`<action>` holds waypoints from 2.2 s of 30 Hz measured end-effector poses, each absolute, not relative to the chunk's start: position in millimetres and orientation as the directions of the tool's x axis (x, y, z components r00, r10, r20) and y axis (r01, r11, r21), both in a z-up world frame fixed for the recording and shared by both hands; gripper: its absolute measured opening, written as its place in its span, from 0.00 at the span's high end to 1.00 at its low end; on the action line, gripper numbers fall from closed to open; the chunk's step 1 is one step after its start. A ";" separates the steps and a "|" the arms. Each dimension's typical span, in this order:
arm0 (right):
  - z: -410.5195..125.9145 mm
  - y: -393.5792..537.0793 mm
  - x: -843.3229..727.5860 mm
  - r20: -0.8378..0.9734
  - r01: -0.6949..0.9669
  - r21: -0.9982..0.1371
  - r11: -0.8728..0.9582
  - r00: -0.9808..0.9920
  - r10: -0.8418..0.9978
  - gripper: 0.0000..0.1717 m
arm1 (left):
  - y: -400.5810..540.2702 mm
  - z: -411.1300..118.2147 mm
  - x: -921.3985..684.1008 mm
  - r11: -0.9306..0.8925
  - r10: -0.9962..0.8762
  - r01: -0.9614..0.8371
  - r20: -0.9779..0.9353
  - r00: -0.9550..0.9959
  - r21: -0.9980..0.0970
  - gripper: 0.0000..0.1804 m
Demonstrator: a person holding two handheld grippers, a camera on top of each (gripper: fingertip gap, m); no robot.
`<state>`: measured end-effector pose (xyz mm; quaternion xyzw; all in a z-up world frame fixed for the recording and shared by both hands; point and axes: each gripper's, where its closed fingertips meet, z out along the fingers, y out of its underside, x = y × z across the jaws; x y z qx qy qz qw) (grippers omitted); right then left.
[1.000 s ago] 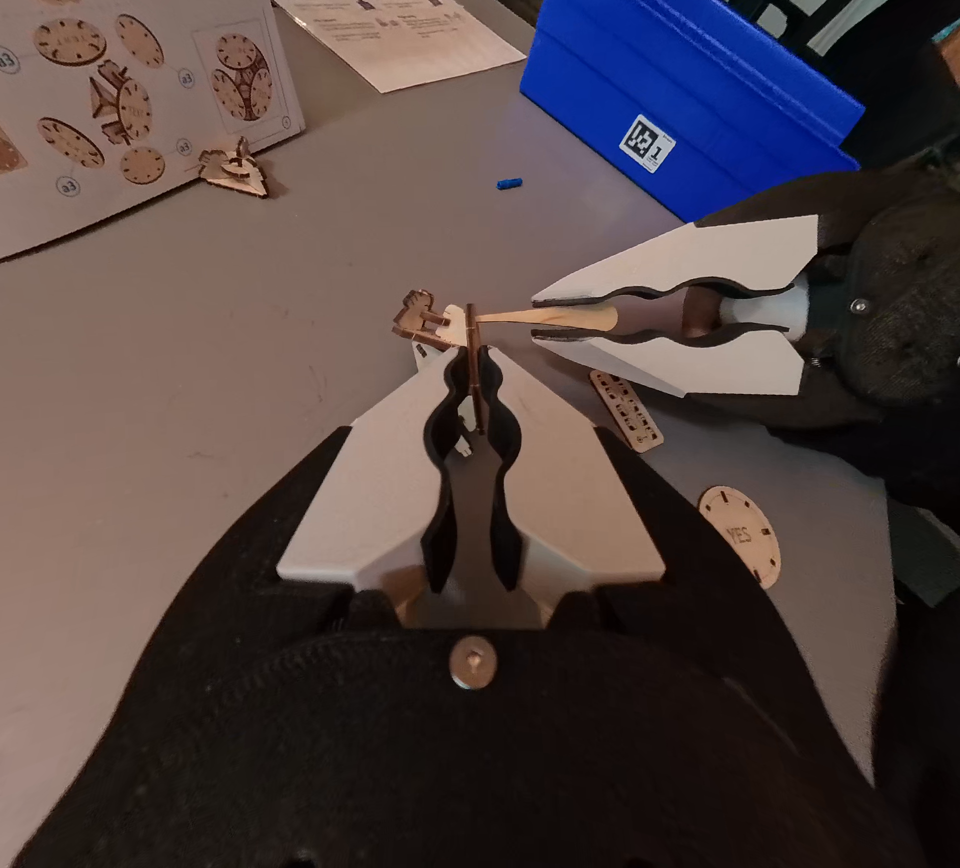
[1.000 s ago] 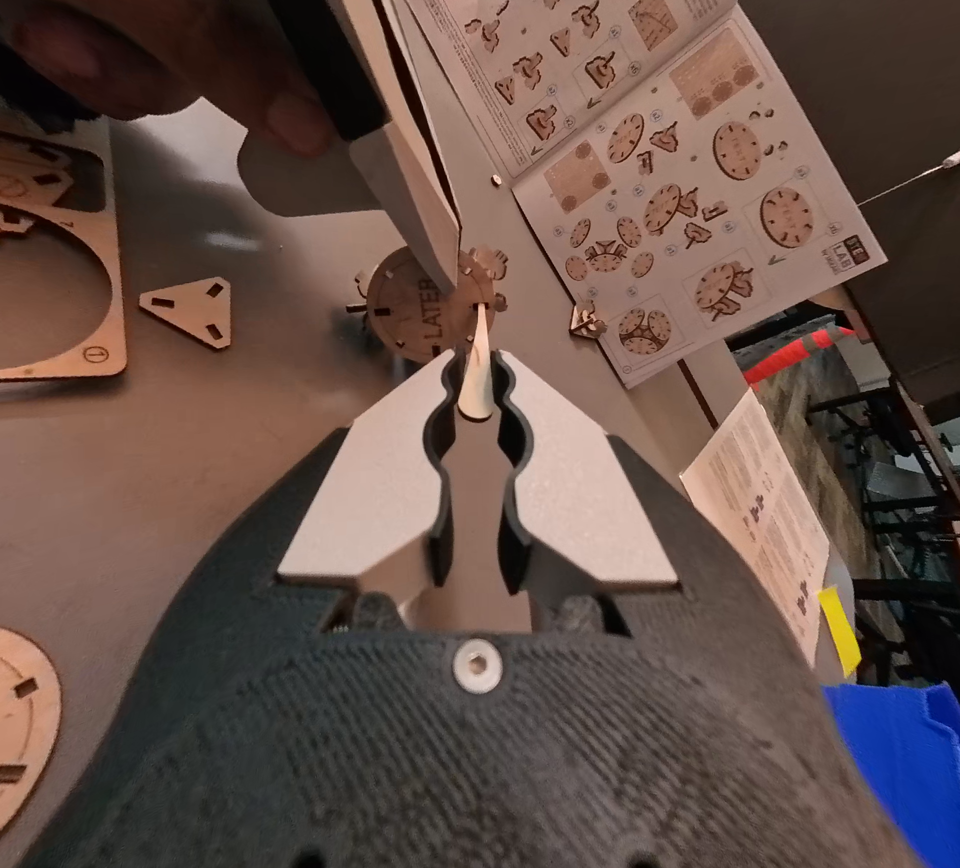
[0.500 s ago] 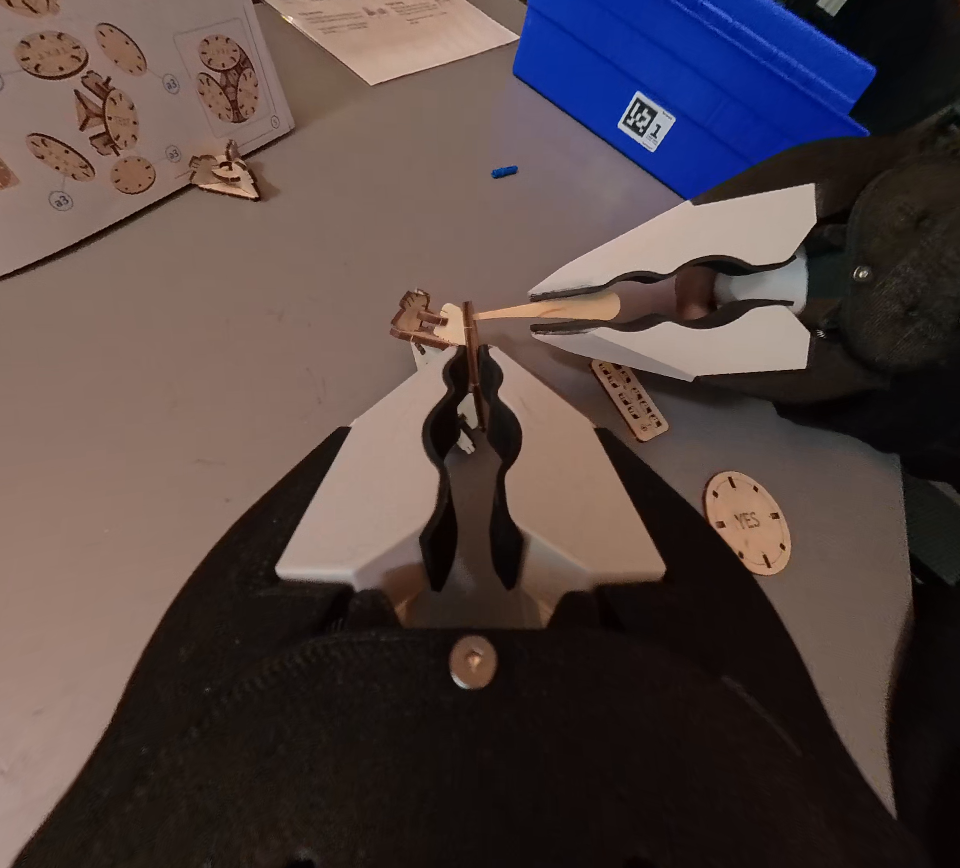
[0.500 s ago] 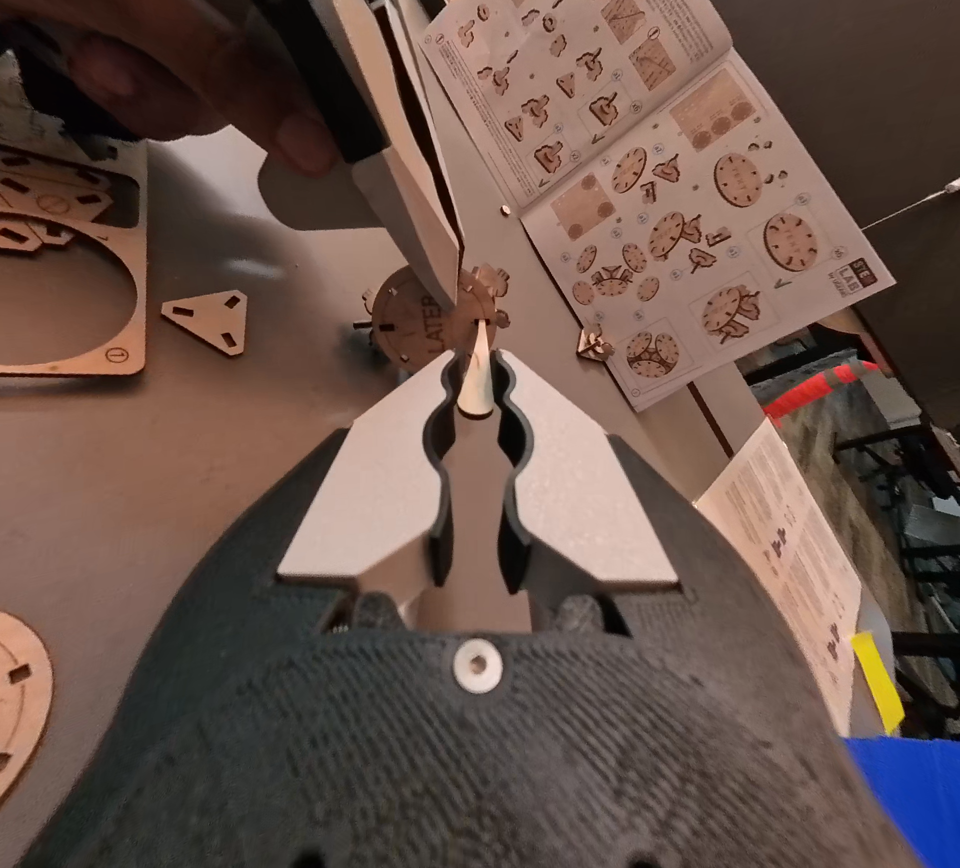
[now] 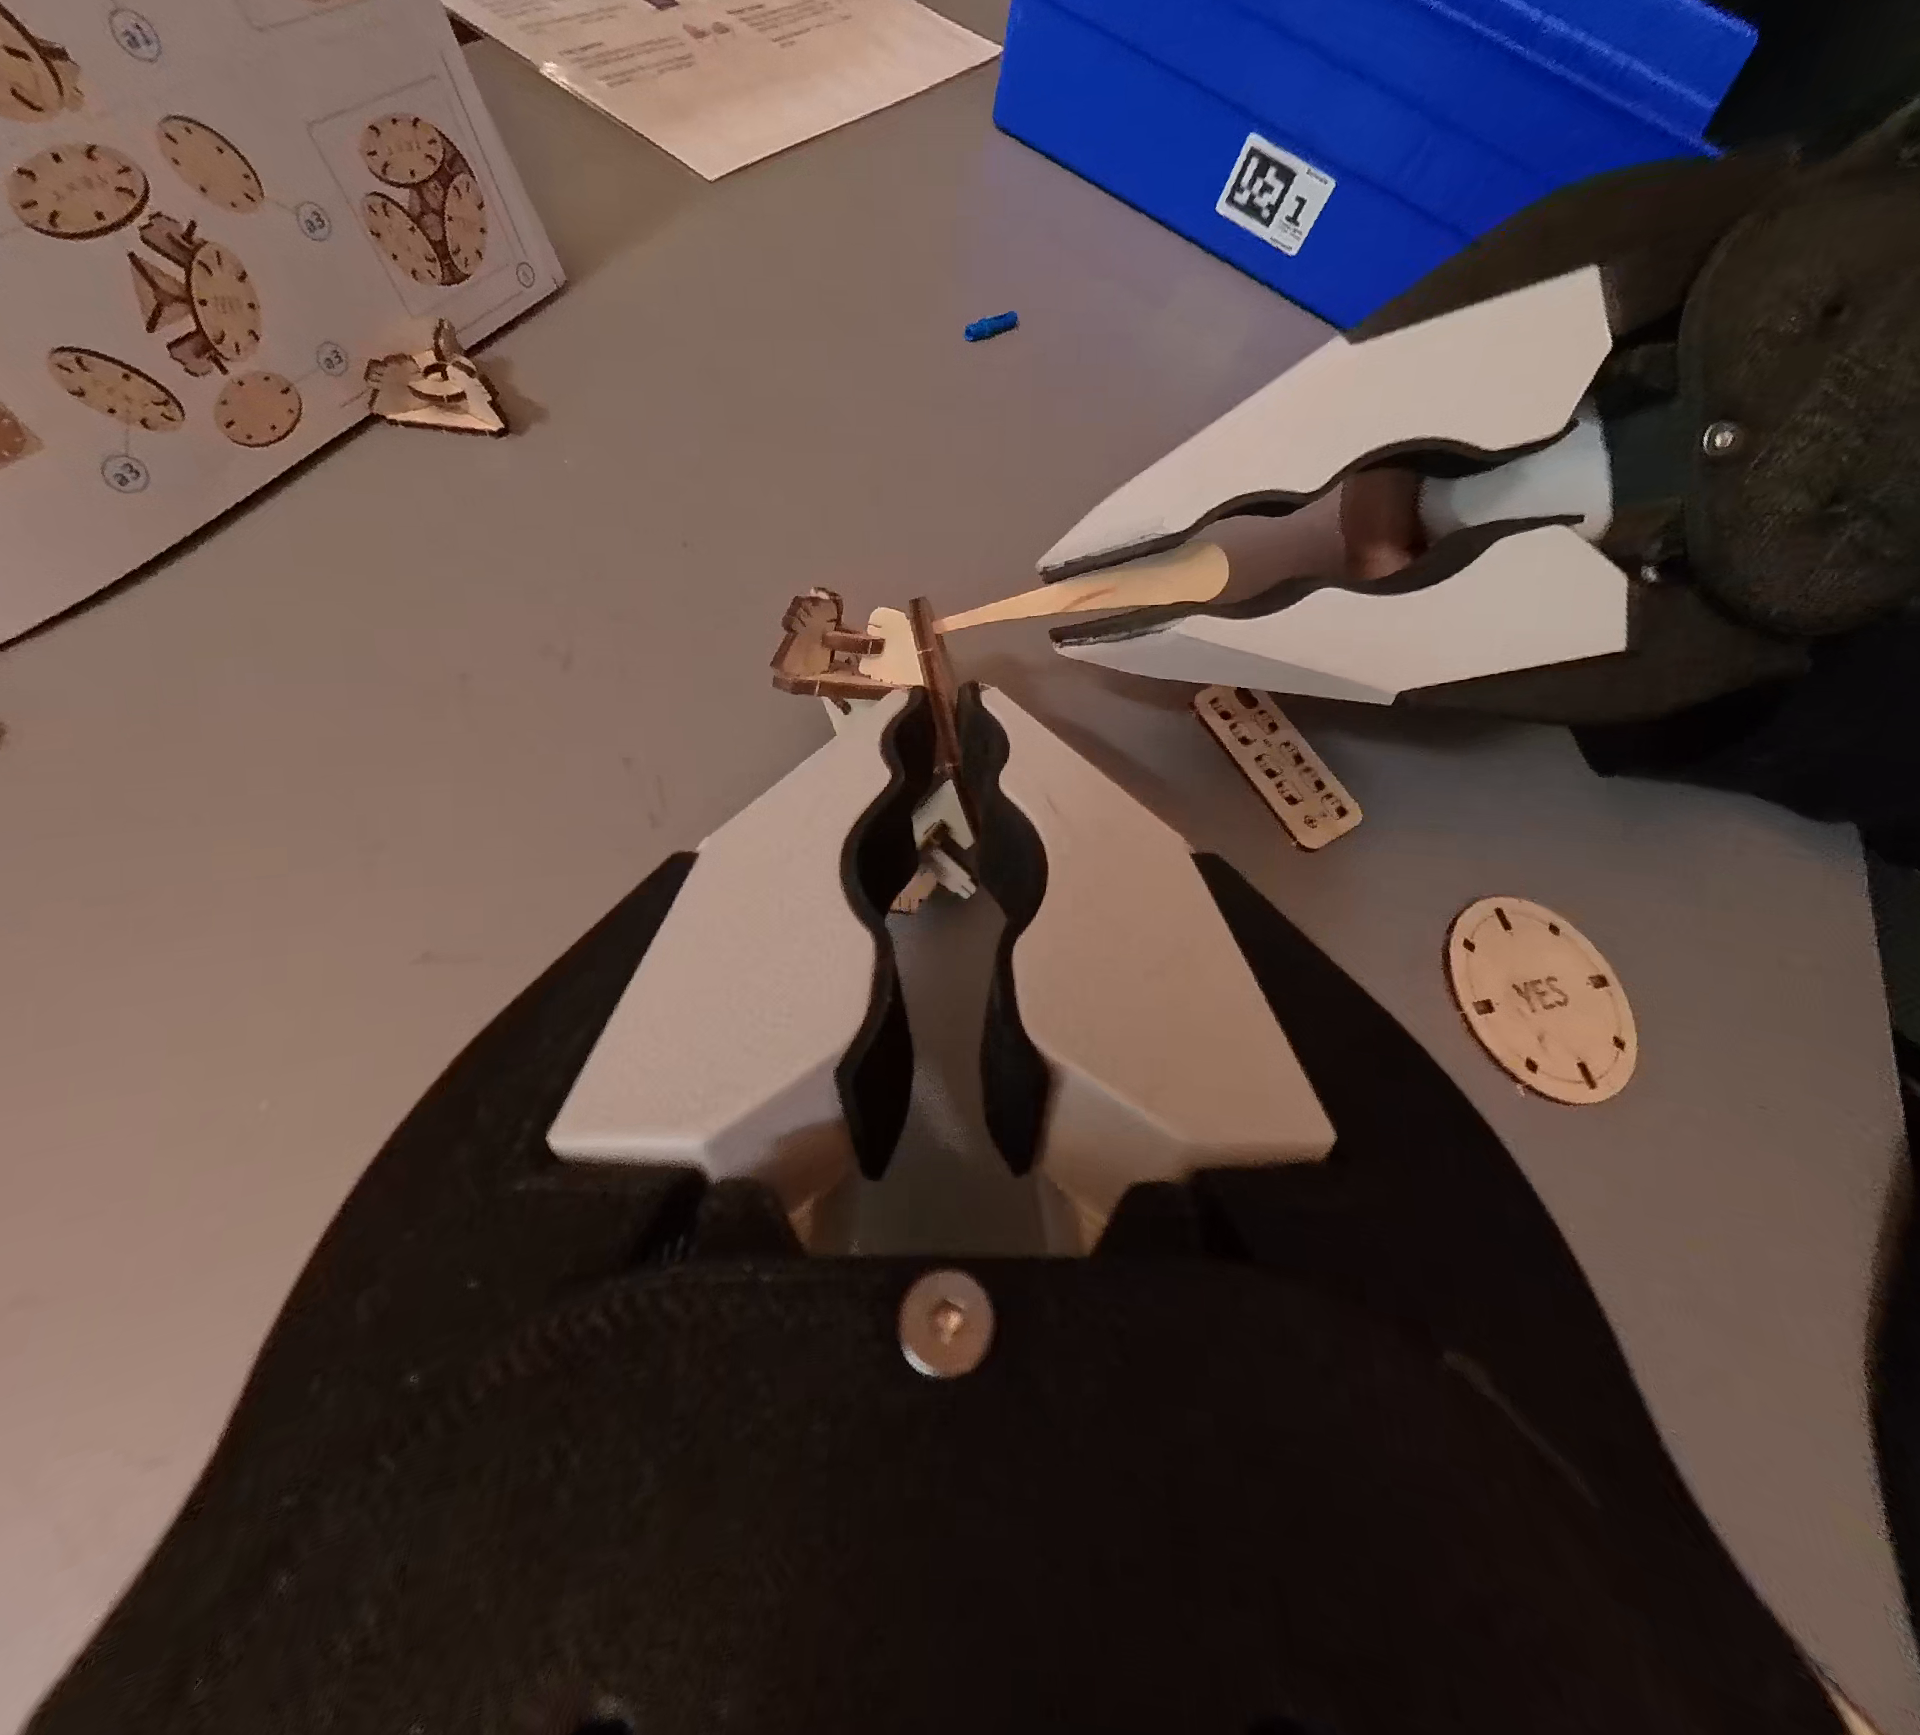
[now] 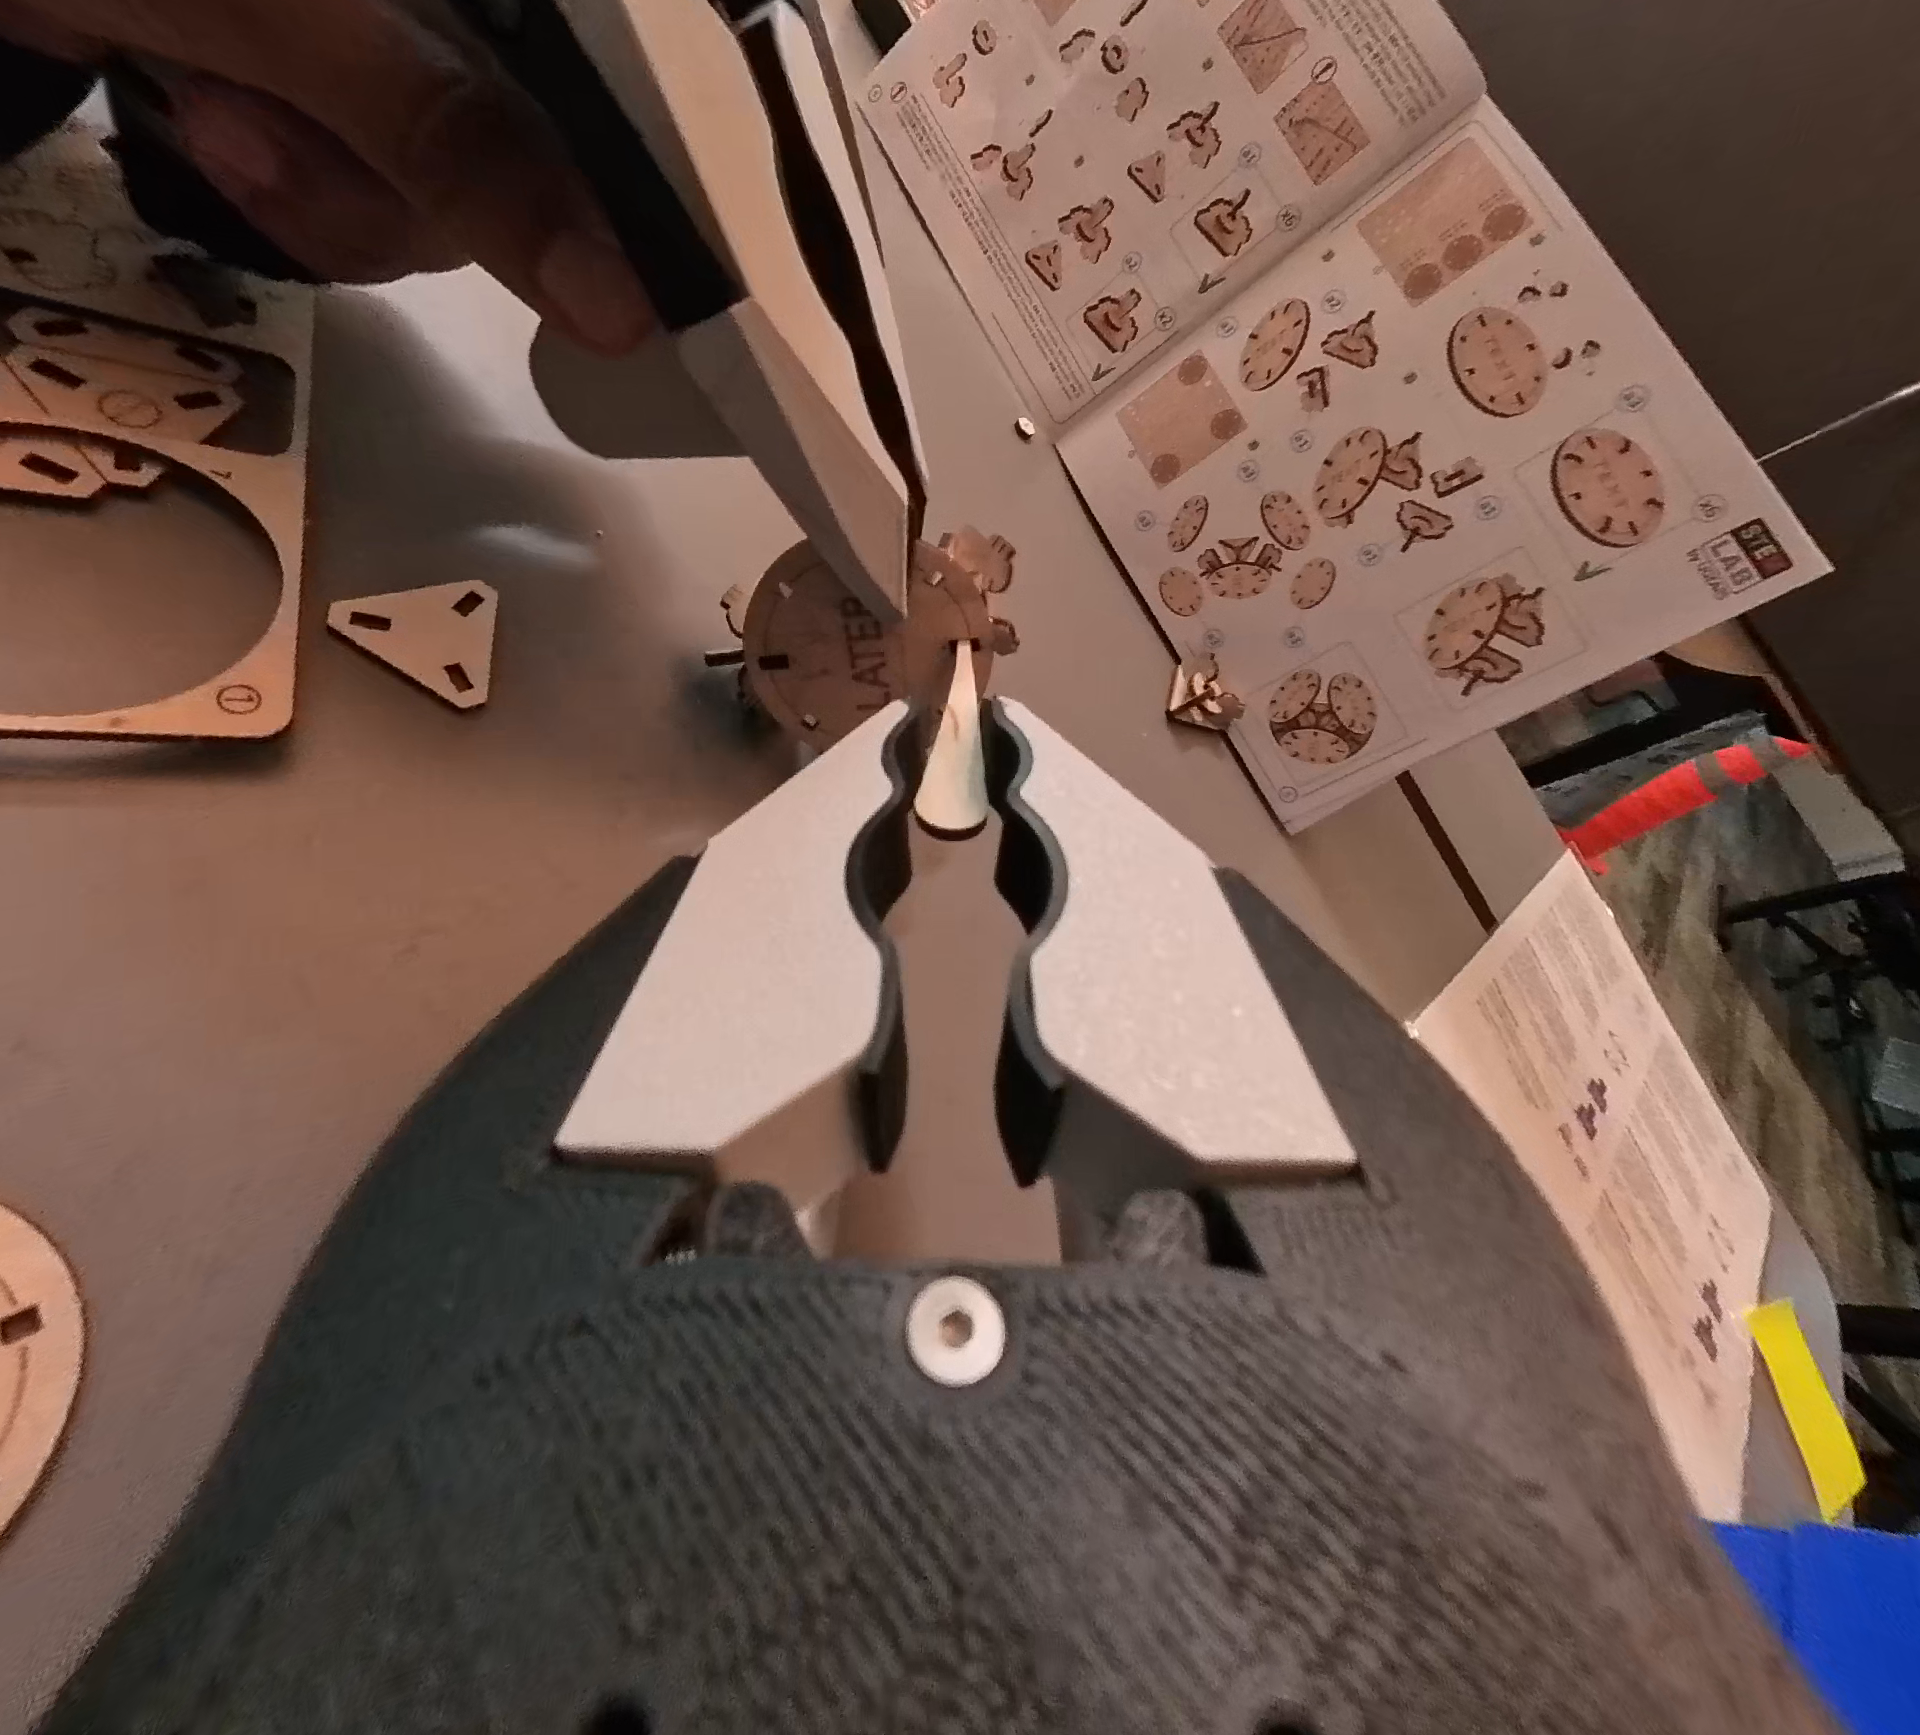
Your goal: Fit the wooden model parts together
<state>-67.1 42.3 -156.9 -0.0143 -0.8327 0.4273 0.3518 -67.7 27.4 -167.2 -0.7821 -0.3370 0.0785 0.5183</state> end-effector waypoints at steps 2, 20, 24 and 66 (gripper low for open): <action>-157.4 43.3 -67.6 0.561 -0.271 -0.728 0.630 -0.764 0.320 0.95 | 28.2 -167.4 -67.2 -0.257 0.602 0.422 0.198 0.774 -0.869 0.99; -157.0 44.8 -68.0 0.643 -0.437 -0.647 0.625 -0.753 0.139 0.95 | 30.5 -167.9 -65.0 -0.334 0.566 0.322 0.085 0.820 -0.886 0.97; -157.3 46.5 -68.6 0.522 -0.328 -0.725 0.606 -0.835 0.173 0.95 | 31.4 -168.3 -64.1 -0.354 0.557 0.299 0.056 0.828 -0.886 0.97; -156.4 41.2 -62.5 0.674 -0.452 -0.602 0.658 -0.730 0.115 0.95 | 32.6 -167.2 -72.4 -0.221 0.633 0.454 0.227 0.740 -0.863 0.98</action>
